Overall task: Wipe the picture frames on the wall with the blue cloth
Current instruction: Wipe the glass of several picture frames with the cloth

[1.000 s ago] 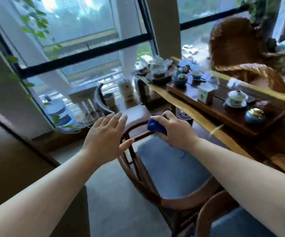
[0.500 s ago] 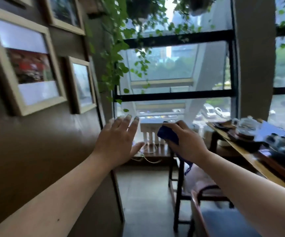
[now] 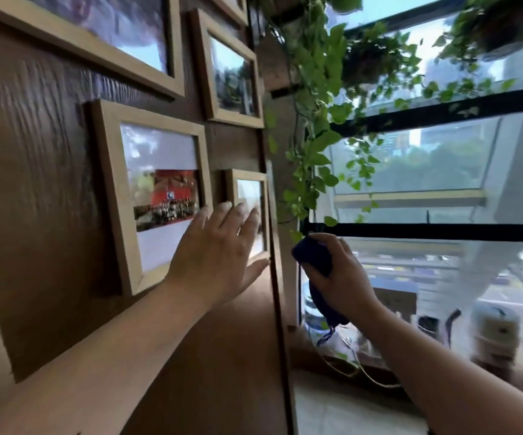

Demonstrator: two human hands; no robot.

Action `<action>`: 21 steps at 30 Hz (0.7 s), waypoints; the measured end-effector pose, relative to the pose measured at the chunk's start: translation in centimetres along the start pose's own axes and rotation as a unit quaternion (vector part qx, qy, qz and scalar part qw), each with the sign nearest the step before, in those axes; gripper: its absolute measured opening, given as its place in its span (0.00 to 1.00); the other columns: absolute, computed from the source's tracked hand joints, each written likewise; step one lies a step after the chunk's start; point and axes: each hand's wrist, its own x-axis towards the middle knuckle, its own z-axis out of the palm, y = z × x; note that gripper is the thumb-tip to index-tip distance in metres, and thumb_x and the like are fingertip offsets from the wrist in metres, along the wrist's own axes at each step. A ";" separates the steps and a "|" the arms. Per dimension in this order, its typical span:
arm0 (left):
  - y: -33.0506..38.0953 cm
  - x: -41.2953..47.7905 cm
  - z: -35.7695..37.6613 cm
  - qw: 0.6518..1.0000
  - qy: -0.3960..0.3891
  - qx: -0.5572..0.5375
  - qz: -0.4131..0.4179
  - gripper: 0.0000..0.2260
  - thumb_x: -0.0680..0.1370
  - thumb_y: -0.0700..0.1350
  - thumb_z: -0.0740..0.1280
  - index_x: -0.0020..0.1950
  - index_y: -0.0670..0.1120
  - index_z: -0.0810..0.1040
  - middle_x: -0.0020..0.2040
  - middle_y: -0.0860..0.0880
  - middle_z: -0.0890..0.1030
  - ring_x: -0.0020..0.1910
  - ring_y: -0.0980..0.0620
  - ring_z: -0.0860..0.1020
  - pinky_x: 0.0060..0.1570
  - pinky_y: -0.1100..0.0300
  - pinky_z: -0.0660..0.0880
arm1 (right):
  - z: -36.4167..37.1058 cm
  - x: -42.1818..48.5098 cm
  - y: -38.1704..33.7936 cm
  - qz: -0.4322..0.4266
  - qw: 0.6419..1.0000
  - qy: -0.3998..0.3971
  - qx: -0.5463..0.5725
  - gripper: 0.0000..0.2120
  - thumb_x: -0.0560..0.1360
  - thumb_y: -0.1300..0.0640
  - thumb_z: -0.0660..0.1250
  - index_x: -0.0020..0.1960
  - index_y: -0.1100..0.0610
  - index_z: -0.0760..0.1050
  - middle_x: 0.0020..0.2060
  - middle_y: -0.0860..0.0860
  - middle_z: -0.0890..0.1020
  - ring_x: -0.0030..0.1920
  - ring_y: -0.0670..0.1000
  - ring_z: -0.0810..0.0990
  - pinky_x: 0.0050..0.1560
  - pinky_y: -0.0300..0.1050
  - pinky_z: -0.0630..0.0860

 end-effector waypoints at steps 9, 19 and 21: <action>-3.0 8.0 3.6 0.989 -0.065 0.126 -0.037 0.35 0.74 0.65 0.59 0.72 0.41 0.65 0.70 0.38 0.72 0.70 0.37 0.67 0.67 0.39 0.65 | 8.3 10.1 3.9 -0.015 0.985 -0.031 0.170 0.17 0.72 0.48 0.69 0.56 0.38 0.66 0.54 0.43 0.72 0.48 0.39 0.73 0.41 0.33 0.68; -5.7 13.9 6.0 0.952 -0.120 0.282 -0.008 0.40 0.73 0.68 0.47 0.76 0.41 0.54 0.76 0.37 0.58 0.75 0.36 0.54 0.73 0.37 0.50 | 12.9 17.9 5.1 -0.040 0.964 0.007 0.262 0.15 0.71 0.51 0.72 0.57 0.44 0.74 0.51 0.44 0.69 0.49 0.35 0.71 0.46 0.31 0.68; -5.8 14.4 6.6 0.951 -0.118 0.286 -0.029 0.41 0.73 0.69 0.48 0.76 0.41 0.52 0.77 0.37 0.57 0.75 0.36 0.53 0.73 0.37 0.49 | 13.7 18.4 4.0 -0.076 0.961 0.009 0.266 0.16 0.71 0.51 0.72 0.57 0.44 0.74 0.53 0.45 0.69 0.50 0.36 0.71 0.47 0.31 0.69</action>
